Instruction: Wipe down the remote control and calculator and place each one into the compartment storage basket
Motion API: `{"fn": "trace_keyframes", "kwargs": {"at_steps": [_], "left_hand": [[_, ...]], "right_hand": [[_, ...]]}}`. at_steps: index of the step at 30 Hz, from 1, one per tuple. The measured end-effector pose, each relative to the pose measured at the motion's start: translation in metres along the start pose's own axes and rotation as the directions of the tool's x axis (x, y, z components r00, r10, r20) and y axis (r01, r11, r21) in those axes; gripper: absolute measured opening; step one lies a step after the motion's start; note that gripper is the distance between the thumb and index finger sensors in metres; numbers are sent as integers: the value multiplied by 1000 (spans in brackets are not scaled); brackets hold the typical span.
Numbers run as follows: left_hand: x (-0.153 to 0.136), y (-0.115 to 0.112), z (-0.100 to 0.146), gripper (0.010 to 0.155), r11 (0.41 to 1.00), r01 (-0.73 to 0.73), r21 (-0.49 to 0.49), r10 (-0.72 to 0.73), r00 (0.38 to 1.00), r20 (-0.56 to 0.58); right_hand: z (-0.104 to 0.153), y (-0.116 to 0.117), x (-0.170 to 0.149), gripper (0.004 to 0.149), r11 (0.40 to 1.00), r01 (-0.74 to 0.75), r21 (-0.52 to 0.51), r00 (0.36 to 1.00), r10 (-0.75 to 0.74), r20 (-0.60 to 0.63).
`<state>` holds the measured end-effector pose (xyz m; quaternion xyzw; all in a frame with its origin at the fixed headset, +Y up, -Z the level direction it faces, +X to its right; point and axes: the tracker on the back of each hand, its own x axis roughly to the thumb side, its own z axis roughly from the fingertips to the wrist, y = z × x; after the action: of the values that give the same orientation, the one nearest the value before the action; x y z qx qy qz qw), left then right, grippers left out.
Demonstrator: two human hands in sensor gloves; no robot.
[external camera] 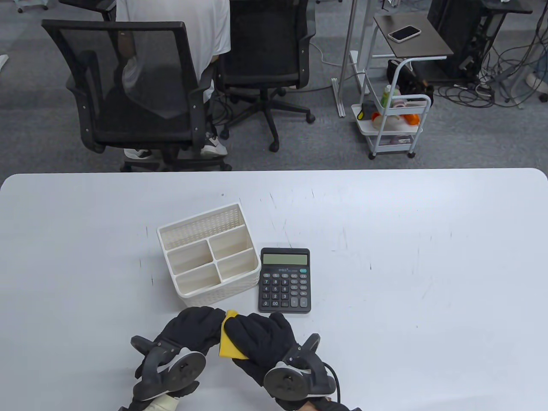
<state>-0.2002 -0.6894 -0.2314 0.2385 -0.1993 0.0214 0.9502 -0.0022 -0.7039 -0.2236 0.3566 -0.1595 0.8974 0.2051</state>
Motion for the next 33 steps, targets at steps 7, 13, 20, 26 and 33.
{"fn": "trace_keyframes", "kwargs": {"at_steps": [7,13,20,26,33], "left_hand": [[-5,-4,-2,47,998,1,-55,-5,998,-64],[-16,-1,1,46,998,-36,-43,31,992,-125],[2,3,1,46,1000,-13,3,13,999,-36],[13,10,0,46,999,-6,38,8,999,-39],[-2,10,2,47,999,-30,32,35,988,-153]], "right_hand": [[4,1,-17,63,996,61,64,991,-53,-123],[4,-3,-7,63,1000,-11,-10,1000,11,9],[2,4,-1,68,999,-19,45,1000,18,24],[3,-3,-8,60,998,-19,-52,998,16,-57],[5,-7,-8,59,993,-40,-110,999,35,-39]]}}
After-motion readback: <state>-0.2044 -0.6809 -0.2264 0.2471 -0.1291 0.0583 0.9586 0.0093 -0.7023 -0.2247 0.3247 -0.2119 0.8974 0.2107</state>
